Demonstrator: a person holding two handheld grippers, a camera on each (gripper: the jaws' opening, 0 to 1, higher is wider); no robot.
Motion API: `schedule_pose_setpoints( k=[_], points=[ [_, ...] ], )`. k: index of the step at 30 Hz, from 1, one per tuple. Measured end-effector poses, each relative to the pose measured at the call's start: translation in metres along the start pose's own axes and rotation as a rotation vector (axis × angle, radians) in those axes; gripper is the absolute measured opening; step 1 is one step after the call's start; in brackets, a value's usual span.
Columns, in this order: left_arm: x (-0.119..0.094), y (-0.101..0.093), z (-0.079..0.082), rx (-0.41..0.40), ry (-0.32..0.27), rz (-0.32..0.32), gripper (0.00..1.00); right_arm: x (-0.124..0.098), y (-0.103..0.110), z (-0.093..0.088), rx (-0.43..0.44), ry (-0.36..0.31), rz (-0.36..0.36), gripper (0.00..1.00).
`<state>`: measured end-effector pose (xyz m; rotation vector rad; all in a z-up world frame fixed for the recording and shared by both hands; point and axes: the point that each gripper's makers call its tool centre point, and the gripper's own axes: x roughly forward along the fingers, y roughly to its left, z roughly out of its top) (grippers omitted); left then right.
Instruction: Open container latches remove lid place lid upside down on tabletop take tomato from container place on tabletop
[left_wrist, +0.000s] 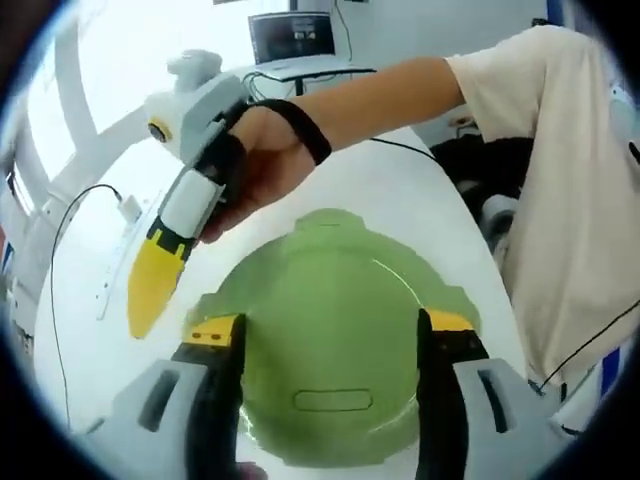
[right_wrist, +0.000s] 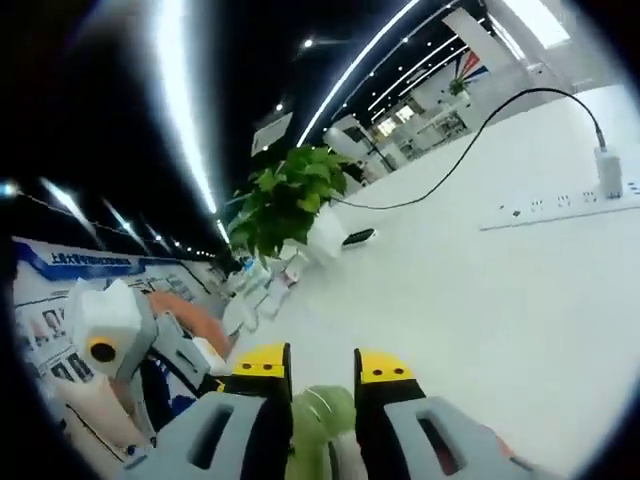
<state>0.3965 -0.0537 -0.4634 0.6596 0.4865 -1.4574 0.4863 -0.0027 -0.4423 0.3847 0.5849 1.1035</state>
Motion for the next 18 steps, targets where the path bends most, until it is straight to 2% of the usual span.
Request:
schedule_pose_setpoints(
  k=[2,6,13,18],
  points=[
    [-0.004,-0.002,0.005,-0.026,-0.034,0.019,0.66,-0.002,-0.005,0.009,-0.014,-0.024,-0.013,0.19],
    [-0.014,0.005,0.017,0.036,-0.111,0.109,0.65,-0.013,-0.005,0.026,-0.094,-0.090,-0.062,0.19],
    [-0.047,0.018,0.035,-0.004,-0.267,0.242,0.63,-0.031,-0.009,0.056,-0.132,-0.148,-0.081,0.19],
    [-0.069,0.025,0.038,-0.001,-0.325,0.329,0.63,-0.044,-0.008,0.073,-0.203,-0.184,-0.122,0.19]
  ],
)
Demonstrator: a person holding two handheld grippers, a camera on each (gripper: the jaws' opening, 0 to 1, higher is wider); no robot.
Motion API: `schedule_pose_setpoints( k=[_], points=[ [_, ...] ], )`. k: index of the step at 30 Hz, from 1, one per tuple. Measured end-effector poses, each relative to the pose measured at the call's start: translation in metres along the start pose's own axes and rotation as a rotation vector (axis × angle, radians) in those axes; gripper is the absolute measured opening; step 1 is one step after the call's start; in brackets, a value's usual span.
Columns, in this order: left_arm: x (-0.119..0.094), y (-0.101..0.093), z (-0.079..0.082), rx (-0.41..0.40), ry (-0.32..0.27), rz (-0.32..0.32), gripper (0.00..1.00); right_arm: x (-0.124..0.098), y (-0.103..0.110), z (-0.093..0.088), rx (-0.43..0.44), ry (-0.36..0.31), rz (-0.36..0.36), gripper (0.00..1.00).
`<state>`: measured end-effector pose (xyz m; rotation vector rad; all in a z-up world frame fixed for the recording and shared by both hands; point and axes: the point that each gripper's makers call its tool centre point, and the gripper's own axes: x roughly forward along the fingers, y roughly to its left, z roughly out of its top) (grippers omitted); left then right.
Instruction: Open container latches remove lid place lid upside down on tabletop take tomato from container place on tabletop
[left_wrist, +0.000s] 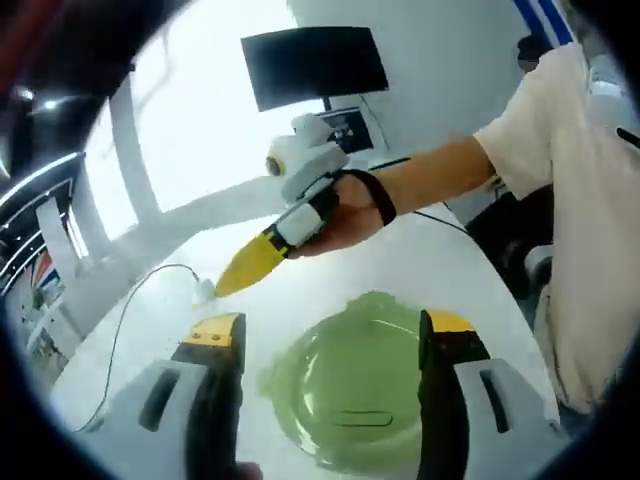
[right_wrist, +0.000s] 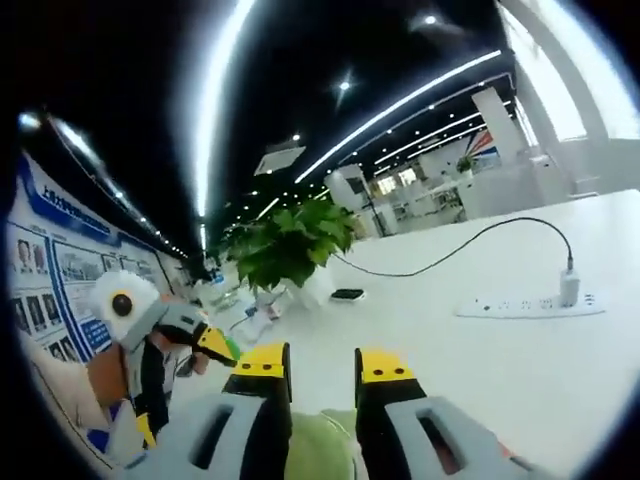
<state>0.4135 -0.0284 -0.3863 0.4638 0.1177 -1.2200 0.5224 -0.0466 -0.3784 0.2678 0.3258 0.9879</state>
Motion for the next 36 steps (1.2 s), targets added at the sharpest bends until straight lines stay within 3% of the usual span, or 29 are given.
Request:
schedule_pose_setpoints(
  k=[3,6,10,13,16,25,29,36],
  points=[
    [-0.012,0.008,0.005,-0.003,-0.047,0.067,0.64,-0.011,0.001,0.012,-0.087,-0.055,-0.023,0.20],
    [-0.023,0.020,0.007,0.007,-0.090,0.169,0.66,-0.022,0.004,0.022,-0.175,-0.117,-0.040,0.30],
    [-0.036,0.029,0.008,-0.003,-0.133,0.282,0.67,-0.038,0.008,0.026,-0.284,-0.138,-0.099,0.31],
    [-0.051,0.035,0.013,-0.033,-0.191,0.372,0.67,-0.053,0.015,0.032,-0.315,-0.167,-0.133,0.31],
    [-0.066,0.032,0.015,-0.063,-0.234,0.396,0.67,-0.069,0.020,0.040,-0.328,-0.215,-0.159,0.31],
    [-0.107,0.031,-0.005,-0.073,-0.214,0.488,0.67,-0.122,0.017,0.055,-0.317,-0.292,-0.255,0.31],
    [-0.132,0.038,-0.012,-0.076,-0.221,0.596,0.67,-0.154,0.005,0.060,-0.335,-0.325,-0.349,0.31],
    [-0.183,0.047,-0.027,-0.107,-0.253,0.818,0.64,-0.203,-0.015,0.050,-0.289,-0.379,-0.473,0.35]
  ],
)
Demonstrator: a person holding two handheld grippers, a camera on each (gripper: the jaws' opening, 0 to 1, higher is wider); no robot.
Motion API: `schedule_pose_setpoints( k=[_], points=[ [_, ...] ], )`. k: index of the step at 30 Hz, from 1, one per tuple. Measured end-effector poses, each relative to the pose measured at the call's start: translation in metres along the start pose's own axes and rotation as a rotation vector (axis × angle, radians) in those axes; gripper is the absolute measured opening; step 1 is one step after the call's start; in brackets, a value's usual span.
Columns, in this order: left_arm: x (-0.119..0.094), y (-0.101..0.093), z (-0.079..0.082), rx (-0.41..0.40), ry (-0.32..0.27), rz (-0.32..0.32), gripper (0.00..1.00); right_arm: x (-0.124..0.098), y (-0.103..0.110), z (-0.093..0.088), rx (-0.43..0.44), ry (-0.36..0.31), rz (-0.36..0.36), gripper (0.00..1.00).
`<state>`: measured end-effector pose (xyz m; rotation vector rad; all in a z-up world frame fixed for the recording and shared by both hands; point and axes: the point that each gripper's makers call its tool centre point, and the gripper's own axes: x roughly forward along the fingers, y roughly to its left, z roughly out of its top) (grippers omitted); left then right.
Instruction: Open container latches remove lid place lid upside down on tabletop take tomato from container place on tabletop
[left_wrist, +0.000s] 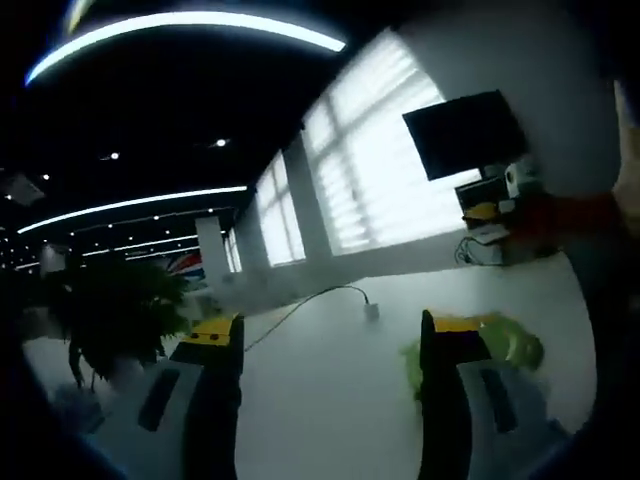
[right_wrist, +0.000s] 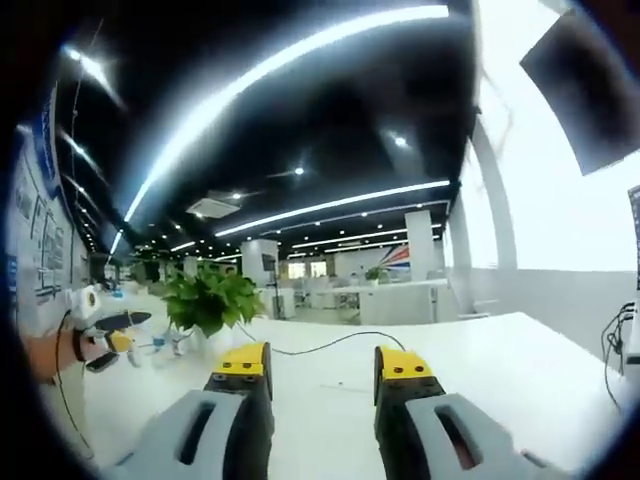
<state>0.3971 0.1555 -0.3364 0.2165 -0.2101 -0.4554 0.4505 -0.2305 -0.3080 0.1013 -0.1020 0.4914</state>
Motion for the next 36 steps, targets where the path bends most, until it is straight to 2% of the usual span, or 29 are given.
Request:
schedule_pose_setpoints(
  k=[4,6,9,12,17,22,25,27,33,36],
  points=[
    [-0.021,0.022,-0.003,-0.033,-0.021,0.118,0.64,-0.021,-0.022,-0.003,0.039,-0.026,-0.073,0.35],
    [-0.030,0.027,-0.006,-0.036,-0.027,0.155,0.64,-0.032,-0.034,-0.007,0.029,-0.028,-0.118,0.35],
    [-0.045,0.029,-0.017,-0.039,-0.006,0.200,0.63,-0.048,-0.046,-0.014,0.036,-0.034,-0.162,0.35],
    [-0.060,0.033,-0.031,-0.079,0.017,0.249,0.63,-0.065,-0.060,-0.025,-0.001,-0.015,-0.225,0.35],
    [-0.081,0.041,-0.035,-0.099,0.013,0.329,0.63,-0.086,-0.069,-0.040,-0.006,0.003,-0.266,0.35],
    [-0.091,0.044,-0.036,-0.100,0.007,0.368,0.63,-0.102,-0.076,-0.047,-0.023,0.014,-0.305,0.35],
    [-0.094,0.038,-0.041,-0.140,0.010,0.367,0.63,-0.110,-0.079,-0.057,-0.014,0.024,-0.317,0.35],
    [-0.097,0.035,-0.045,-0.139,0.015,0.374,0.63,-0.115,-0.082,-0.065,-0.029,0.041,-0.332,0.35],
    [-0.102,0.031,-0.054,-0.143,0.026,0.386,0.64,-0.132,-0.086,-0.089,0.015,0.060,-0.368,0.35],
    [-0.103,0.032,-0.056,-0.147,0.031,0.393,0.64,-0.136,-0.089,-0.094,0.041,0.056,-0.378,0.35]
  ],
)
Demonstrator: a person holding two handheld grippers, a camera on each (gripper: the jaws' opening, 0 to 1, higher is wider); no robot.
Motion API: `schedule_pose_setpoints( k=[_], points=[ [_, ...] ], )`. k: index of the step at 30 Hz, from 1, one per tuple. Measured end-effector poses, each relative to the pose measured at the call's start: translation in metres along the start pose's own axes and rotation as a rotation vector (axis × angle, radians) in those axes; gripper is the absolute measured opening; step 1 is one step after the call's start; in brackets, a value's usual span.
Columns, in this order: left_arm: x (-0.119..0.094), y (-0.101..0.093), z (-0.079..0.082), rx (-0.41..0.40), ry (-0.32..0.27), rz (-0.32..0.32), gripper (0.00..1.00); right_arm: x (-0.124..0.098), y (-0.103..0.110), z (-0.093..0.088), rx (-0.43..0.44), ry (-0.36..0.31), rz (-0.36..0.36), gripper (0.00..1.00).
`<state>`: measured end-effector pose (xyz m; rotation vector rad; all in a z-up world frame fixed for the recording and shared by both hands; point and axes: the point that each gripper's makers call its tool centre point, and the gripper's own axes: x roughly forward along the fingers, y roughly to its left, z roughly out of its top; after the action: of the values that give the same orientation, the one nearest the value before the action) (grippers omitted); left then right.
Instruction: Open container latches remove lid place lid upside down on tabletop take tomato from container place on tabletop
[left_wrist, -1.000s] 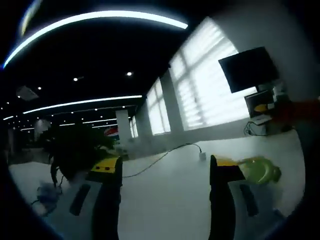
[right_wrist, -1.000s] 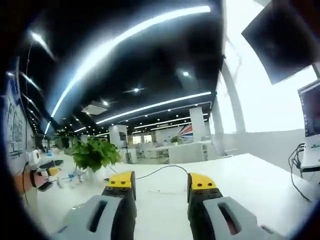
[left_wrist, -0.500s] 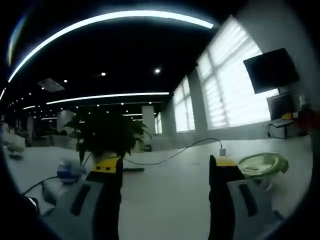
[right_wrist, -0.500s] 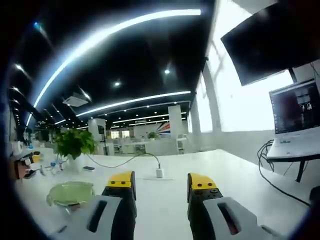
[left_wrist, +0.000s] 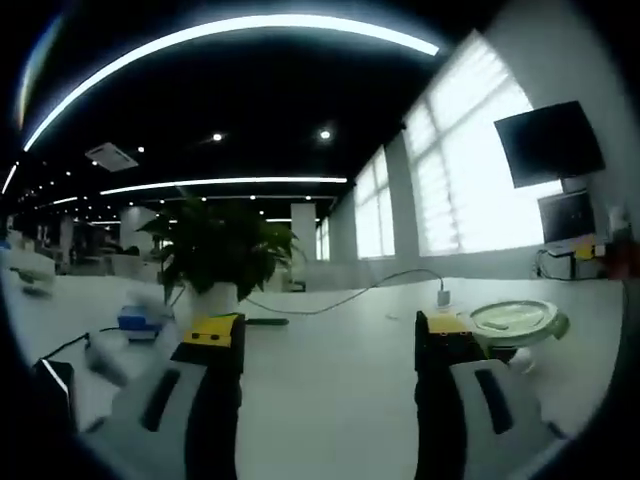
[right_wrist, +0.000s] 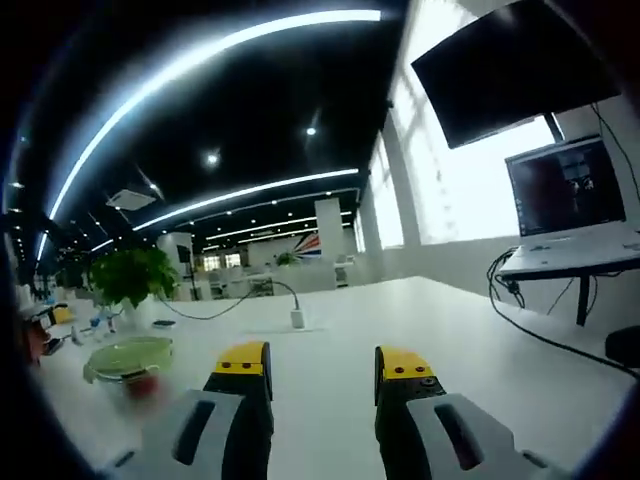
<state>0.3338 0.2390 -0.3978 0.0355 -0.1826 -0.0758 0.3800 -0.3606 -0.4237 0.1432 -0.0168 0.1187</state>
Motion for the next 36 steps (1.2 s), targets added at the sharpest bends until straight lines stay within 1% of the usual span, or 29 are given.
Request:
schedule_pose_setpoints(
  k=[8,14,16,21,24,28,31,33,36],
  points=[
    [-0.002,0.000,0.000,-0.007,-0.004,0.005,0.63,-0.002,-0.008,-0.003,0.021,0.004,-0.023,0.35],
    [-0.003,0.004,0.000,0.007,0.008,0.025,0.63,-0.001,-0.006,0.001,0.049,-0.002,-0.021,0.35],
    [-0.002,0.004,0.003,0.016,0.006,0.029,0.63,0.001,0.000,0.003,0.082,-0.002,-0.005,0.35],
    [0.000,0.000,0.010,0.033,-0.002,0.022,0.64,0.004,0.013,0.011,0.091,-0.016,0.020,0.37],
    [0.004,-0.003,0.014,0.040,-0.006,0.010,0.64,0.008,0.019,0.019,0.090,-0.023,0.036,0.38],
    [0.011,-0.007,0.018,0.052,-0.004,0.001,0.64,0.015,0.028,0.027,0.062,-0.018,0.056,0.37],
    [0.016,-0.014,0.023,0.057,-0.010,-0.021,0.64,0.021,0.041,0.032,0.069,-0.014,0.091,0.38],
    [0.019,-0.018,0.025,0.052,-0.016,-0.030,0.64,0.024,0.050,0.032,0.083,-0.005,0.113,0.38],
    [0.022,-0.024,0.027,0.053,-0.019,-0.043,0.64,0.029,0.069,0.029,0.107,0.006,0.155,0.38]
  ],
)
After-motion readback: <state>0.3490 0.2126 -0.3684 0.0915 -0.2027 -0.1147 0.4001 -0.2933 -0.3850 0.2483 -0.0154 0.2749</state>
